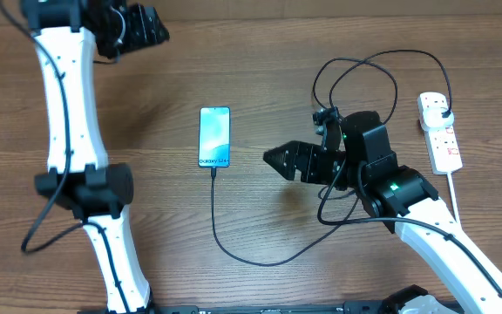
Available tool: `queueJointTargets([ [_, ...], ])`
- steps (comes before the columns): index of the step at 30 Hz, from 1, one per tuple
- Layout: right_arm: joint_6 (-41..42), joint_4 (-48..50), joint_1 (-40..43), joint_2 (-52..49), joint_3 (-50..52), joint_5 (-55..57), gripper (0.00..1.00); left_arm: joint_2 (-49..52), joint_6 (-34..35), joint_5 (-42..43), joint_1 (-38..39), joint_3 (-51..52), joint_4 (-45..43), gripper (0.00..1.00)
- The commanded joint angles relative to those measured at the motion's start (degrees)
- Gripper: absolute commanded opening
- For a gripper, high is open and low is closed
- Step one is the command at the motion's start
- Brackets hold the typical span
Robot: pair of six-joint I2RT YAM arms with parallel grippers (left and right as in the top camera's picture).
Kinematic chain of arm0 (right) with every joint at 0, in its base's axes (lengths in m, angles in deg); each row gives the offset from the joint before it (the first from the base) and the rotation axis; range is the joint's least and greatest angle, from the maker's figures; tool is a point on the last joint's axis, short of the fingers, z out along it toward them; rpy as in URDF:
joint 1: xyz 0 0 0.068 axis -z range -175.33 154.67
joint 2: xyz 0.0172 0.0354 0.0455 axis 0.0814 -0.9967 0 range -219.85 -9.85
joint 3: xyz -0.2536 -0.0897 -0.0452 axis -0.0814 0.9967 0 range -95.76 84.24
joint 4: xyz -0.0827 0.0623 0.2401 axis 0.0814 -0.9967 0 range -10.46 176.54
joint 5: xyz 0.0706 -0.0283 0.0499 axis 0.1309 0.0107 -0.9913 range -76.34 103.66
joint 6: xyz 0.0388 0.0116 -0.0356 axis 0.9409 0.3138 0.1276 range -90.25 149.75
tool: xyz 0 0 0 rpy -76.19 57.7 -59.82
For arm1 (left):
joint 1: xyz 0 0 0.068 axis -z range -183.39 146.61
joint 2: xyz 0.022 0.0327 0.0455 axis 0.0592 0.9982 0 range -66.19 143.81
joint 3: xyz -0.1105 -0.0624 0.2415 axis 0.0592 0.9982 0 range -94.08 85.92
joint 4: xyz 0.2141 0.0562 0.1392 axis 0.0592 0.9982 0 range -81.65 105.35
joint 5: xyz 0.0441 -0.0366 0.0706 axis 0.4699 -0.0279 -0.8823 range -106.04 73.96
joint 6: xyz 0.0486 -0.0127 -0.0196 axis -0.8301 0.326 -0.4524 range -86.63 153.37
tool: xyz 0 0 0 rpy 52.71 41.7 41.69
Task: Plug charger to phone and switch on socket
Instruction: 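Lower the phone flat onto the table with left gripper and release, then move right gripper to the power strip's orange switch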
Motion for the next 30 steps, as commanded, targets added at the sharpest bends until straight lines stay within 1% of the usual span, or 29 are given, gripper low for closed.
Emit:
queueJointTargets([
  [1, -2.32, -6.16, 0.24, -0.17, -2.93, 8.2, 0.79, -5.66, -0.04, 2.34, 0.46, -4.04, 0.76, 0.77],
  [3, -3.48, -12.55, 0.42, -0.17, -5.68, 12.48, 0.77, -7.74, -0.02, 2.19, 0.46, -4.04, 0.63, 0.8],
  [4, -4.2, -17.18, 0.98, -0.17, -8.07, 15.5, 0.64, -9.16, -0.04, 2.03, 0.46, -4.04, 0.66, 0.85],
  [5, -4.17, -19.87, 1.6, -0.17, -9.62, 17.35, 0.5, -9.88, -0.04, 1.75, 0.46, -4.04, 0.66, 0.96],
  [6, -4.17, -21.84, 2.27, -0.17, -10.91, 18.51, 0.32, -10.43, -0.04, 1.68, 0.46, -4.04, 0.66, 1.0],
  [7, -4.2, -23.65, 3.3, -0.17, -12.31, 19.52, 0.21, -10.86, -0.04, 1.68, 0.46, -4.04, 0.68, 1.0],
  [9, -4.22, -26.16, 5.99, -0.17, -14.73, 20.44, 0.11, -11.17, -0.02, 1.7, 0.46, -4.04, 0.68, 1.0],
  [11, -4.44, -27.47, 9.88, -0.17, -16.52, 20.39, 0.05, -11.15, -0.04, 1.7, 0.46, -3.98, 0.7, 1.0],
  [12, -4.63, -27.76, 11.85, -0.17, -17.05, 20.35, 0.04, -11.13, -0.04, 1.68, 0.46, -3.78, 0.72, 1.0],
  [16, -4.98, -28.52, 22.6, -0.17, -18.58, 19.52, 0.04, -11.1, 0.0, -0.96, 0.48, -3.32, 0.72, 1.0],
  [19, -6.4, -28.11, 31.34, -0.33, -19.23, 17.97, 0.04, -11.1, -0.02, -1.07, 0.46, -3.28, 0.72, 1.0],
  [23, -9.01, -26.67, 40.61, -2.27, -19.78, 17.22, 0.04, -11.1, -0.02, -1.07, 0.46, -3.28, 0.7, 1.0],
  [27, -10.67, -26.64, 46.49, -7.91, -22.77, 14.45, 0.04, -11.1, -0.02, -1.07, 0.48, -3.28, 0.72, 1.0],
  [30, -11.67, -26.62, 48.92, -13.86, -26.51, 13.2, 0.04, -11.1, -0.02, -1.07, 0.48, -3.28, 0.72, 1.0],
])
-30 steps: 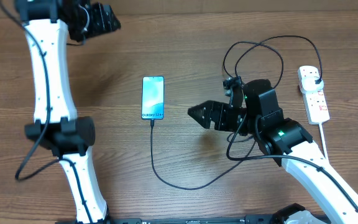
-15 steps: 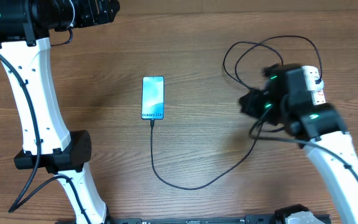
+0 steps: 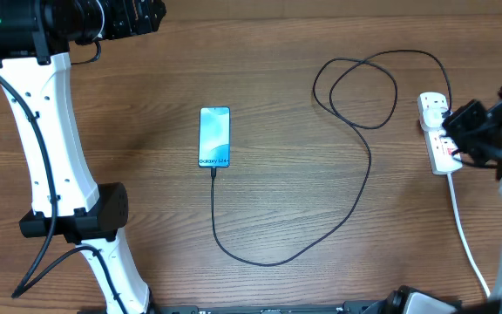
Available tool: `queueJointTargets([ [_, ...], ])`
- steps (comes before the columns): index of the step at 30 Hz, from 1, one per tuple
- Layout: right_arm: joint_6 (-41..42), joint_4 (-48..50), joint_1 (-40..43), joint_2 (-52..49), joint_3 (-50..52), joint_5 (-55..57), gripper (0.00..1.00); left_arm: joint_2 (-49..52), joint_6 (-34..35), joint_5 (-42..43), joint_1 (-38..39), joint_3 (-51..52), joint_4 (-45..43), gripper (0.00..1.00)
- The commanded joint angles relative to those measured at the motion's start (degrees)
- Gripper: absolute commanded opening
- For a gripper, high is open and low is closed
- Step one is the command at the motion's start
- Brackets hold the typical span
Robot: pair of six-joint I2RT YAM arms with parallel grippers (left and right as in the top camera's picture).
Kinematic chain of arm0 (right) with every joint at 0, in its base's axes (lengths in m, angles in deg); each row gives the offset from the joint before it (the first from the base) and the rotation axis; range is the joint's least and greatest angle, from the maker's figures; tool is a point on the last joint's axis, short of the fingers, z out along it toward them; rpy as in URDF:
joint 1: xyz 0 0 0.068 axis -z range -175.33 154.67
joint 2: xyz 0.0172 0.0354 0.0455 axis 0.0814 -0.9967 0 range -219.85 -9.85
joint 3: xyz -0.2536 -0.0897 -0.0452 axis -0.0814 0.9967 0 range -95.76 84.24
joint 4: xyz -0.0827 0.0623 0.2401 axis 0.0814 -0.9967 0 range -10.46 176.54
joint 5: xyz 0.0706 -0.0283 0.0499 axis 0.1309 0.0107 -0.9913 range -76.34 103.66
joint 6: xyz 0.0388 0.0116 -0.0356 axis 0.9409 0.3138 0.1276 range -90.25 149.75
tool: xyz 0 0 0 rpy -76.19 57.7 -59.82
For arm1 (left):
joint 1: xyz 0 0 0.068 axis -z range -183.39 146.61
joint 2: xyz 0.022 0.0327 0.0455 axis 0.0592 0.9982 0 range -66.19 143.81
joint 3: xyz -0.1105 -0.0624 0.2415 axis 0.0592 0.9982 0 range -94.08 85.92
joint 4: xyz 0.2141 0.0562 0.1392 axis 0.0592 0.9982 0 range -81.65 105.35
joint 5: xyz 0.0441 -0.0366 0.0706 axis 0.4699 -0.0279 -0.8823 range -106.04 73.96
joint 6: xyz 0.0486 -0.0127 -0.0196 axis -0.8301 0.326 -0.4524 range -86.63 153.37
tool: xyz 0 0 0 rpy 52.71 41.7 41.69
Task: Plug charger to phone and switch on socket
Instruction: 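Move right gripper to the power strip's orange switch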
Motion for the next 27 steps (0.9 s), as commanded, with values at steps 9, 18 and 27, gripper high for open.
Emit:
queueJointTargets([
  [9, -2.49, 4.37, 7.87, -18.47, -10.27, -2.49, 0.04, -0.44, 0.0, -0.63, 0.22, 0.0, -0.02, 1.0],
  [18, -2.89, 8.33, 8.44, -25.73, -10.23, -1.97, 0.04, -0.44, 0.0, -0.63, 0.22, 0.0, -0.02, 1.0],
  [27, -2.01, 10.36, 8.48, -29.35, -10.19, 1.25, 0.04, -0.44, 0.0, -0.66, 0.22, 0.0, -0.02, 0.99],
])
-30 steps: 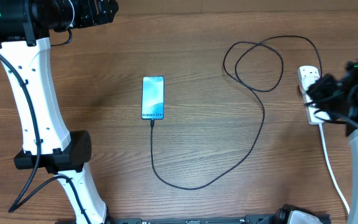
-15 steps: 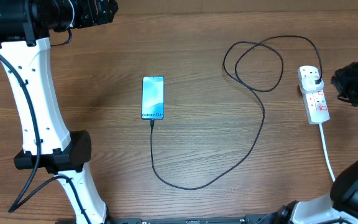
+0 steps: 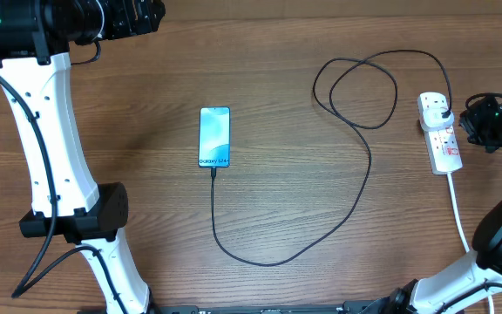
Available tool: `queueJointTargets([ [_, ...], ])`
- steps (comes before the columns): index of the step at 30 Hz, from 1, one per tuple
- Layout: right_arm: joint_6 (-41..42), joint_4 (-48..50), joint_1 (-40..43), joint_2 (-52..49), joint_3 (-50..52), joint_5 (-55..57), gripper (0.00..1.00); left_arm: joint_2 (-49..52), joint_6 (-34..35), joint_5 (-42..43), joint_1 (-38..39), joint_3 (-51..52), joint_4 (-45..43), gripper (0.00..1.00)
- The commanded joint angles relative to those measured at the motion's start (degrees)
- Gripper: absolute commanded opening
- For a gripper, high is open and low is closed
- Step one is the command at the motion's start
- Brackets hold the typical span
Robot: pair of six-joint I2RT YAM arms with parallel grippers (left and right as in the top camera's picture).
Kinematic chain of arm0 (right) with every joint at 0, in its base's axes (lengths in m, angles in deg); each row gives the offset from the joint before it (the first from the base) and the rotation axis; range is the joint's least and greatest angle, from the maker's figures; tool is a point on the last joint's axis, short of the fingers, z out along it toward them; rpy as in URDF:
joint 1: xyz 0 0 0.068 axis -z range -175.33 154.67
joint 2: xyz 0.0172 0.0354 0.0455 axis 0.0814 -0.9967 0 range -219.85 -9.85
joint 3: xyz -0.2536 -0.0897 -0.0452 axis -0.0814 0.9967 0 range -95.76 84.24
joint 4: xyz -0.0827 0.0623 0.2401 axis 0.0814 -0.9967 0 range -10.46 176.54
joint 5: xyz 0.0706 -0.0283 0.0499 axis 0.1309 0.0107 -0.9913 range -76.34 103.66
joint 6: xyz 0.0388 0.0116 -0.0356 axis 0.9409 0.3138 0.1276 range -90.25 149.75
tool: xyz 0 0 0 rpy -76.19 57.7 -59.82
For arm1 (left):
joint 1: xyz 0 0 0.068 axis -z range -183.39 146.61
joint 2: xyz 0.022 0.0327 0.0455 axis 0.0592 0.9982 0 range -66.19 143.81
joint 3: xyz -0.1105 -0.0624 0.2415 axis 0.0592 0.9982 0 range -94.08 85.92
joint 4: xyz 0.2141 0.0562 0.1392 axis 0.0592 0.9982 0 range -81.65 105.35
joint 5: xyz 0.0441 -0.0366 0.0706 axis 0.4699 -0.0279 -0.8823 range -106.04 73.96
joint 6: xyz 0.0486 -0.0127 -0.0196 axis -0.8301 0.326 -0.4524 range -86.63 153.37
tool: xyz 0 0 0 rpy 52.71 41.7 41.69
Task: Plug charger to phone and switch on socket
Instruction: 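Move right gripper to the power strip's orange switch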
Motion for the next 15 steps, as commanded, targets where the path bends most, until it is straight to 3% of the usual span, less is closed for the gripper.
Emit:
queueJointTargets([
  [1, 1.16, 0.74, -0.04, -1.16, -1.66, 2.29, 0.04, -0.44, 0.0, -0.42, 0.2, 0.0, -0.07, 0.99],
  [15, 1.46, 1.97, -0.04, -6.1, -1.66, 2.67, 0.04, -0.44, 0.0, -0.42, 0.2, 0.0, -0.07, 1.0],
])
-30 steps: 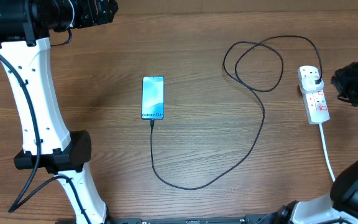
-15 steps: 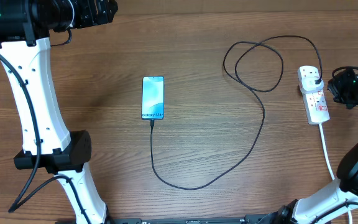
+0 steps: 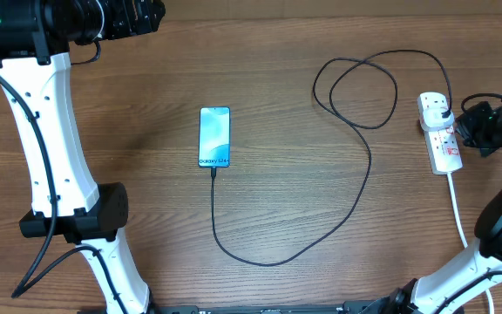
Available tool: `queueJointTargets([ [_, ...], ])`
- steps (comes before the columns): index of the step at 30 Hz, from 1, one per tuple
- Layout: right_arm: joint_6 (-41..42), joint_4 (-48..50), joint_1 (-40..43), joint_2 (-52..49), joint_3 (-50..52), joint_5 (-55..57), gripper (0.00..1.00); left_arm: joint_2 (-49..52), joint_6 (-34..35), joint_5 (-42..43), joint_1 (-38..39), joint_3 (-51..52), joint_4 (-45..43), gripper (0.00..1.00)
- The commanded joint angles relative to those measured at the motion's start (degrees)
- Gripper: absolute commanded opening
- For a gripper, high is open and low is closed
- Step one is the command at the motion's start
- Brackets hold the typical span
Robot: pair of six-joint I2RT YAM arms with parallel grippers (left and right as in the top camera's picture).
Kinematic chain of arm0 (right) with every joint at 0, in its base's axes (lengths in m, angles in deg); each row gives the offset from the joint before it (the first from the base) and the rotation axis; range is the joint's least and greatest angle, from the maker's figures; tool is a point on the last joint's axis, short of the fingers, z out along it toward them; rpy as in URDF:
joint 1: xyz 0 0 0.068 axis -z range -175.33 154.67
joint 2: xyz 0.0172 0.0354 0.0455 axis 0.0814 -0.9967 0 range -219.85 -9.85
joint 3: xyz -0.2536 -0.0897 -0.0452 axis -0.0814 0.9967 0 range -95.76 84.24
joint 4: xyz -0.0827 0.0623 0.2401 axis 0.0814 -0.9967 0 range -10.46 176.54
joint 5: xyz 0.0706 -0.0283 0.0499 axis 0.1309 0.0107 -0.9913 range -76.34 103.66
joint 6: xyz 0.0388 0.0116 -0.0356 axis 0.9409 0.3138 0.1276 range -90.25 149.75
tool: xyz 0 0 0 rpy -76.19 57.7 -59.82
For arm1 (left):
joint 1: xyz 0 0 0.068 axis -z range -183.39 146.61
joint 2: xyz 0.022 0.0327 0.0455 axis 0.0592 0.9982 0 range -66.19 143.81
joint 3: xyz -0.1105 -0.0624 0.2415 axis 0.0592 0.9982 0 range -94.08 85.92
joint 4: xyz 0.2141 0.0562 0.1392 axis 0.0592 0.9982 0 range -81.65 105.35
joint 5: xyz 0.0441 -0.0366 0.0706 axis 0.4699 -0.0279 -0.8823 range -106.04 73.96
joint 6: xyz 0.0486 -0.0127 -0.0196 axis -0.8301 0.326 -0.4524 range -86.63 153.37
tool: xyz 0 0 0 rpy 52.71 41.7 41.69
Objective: Plug charger to phone and switch on socket
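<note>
A phone (image 3: 215,137) with a lit blue screen lies face up near the table's middle. A black cable (image 3: 356,187) is plugged into its lower end, loops across the wood and runs to a plug in the white socket strip (image 3: 440,133) at the right. My right gripper (image 3: 465,126) sits just right of the strip, level with its middle; I cannot tell whether its jaws are open. My left gripper (image 3: 146,15) is raised at the top left, far from everything, its jaws unclear.
The strip's white lead (image 3: 463,218) trails down toward the table's front right. The left arm's white links (image 3: 64,148) stand over the table's left side. The cable's double loop (image 3: 356,87) lies behind the middle.
My right gripper has shifted slightly left and now sits closer to the socket strip's right edge. Phone, cable and left arm have not moved.
At first my right gripper was beside the phone's plugged end, right of it. Then it was at the socket strip, over its lower half. Later it sat a little right of the strip, and now it is near the strip's edge.
</note>
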Motion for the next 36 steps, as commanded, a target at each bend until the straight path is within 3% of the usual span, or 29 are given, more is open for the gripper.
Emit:
queueJointTargets([
  [1, 0.2, 0.42, -0.07, -1.46, -1.55, 0.55, 0.04, -0.44, 0.0, -0.39, 0.22, 0.0, -0.07, 1.0],
  [36, -1.4, 3.39, -0.17, -5.42, -1.55, -3.82, 0.04, -0.44, 0.0, -0.39, 0.2, 0.0, -0.07, 1.0],
])
